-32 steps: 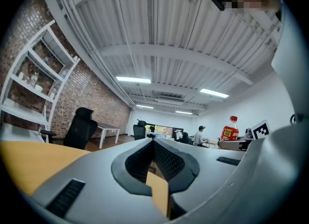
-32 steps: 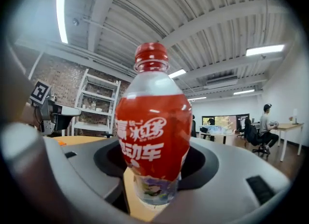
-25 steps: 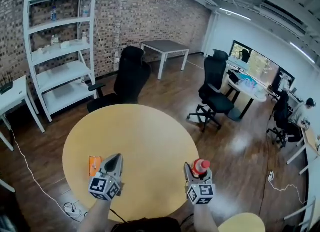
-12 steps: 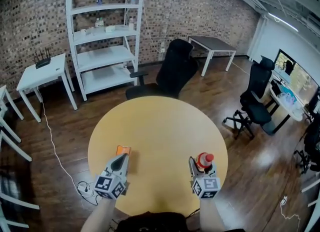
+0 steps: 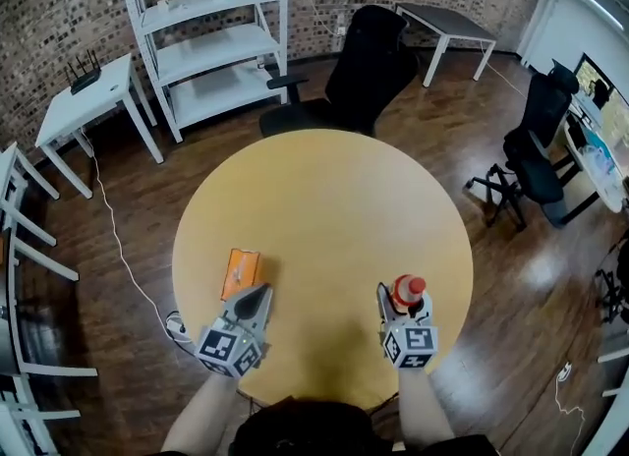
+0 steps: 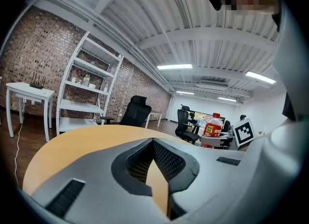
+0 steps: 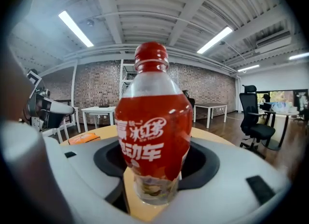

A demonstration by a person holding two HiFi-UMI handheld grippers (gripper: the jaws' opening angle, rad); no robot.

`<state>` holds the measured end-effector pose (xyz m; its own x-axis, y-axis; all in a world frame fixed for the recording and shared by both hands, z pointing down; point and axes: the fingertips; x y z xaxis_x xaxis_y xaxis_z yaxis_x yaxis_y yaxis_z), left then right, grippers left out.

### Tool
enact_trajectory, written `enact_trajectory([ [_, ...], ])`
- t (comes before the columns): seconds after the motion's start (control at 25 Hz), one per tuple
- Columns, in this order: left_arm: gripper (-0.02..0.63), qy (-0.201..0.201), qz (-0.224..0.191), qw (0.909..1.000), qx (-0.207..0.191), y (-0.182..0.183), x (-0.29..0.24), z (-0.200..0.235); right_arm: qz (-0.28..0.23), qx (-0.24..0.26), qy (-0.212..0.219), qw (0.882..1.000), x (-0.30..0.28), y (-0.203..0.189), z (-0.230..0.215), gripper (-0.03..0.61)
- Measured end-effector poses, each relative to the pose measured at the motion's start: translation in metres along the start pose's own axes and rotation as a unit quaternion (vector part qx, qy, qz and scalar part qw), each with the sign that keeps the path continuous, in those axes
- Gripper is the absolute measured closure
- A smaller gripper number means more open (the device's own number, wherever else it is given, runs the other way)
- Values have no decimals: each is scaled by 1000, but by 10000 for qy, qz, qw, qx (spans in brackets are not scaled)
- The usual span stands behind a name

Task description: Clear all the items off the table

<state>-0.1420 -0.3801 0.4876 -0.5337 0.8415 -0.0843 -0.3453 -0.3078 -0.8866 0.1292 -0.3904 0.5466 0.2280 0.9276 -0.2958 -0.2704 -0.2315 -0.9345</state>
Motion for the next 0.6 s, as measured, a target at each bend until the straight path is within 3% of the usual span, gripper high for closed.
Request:
enact_trajectory([
  [0.2,623,65,168,9998,-46,-30,3,6,305,-145,-215,9992,-4,-40,-2,301],
  [0.6,623,92,764,9969,149,-68,-1,8,421,-512,-428,9969,-11,-77,9,298],
])
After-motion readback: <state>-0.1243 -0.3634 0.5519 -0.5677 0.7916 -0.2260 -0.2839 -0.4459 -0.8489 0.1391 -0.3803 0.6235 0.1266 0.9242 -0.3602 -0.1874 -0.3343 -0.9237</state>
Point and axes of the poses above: the fingertips, and each gripper's own axes: x backward along the fingers, z to its left, y out of its top, and after that the axes turned 13 degrees about x, right-handed
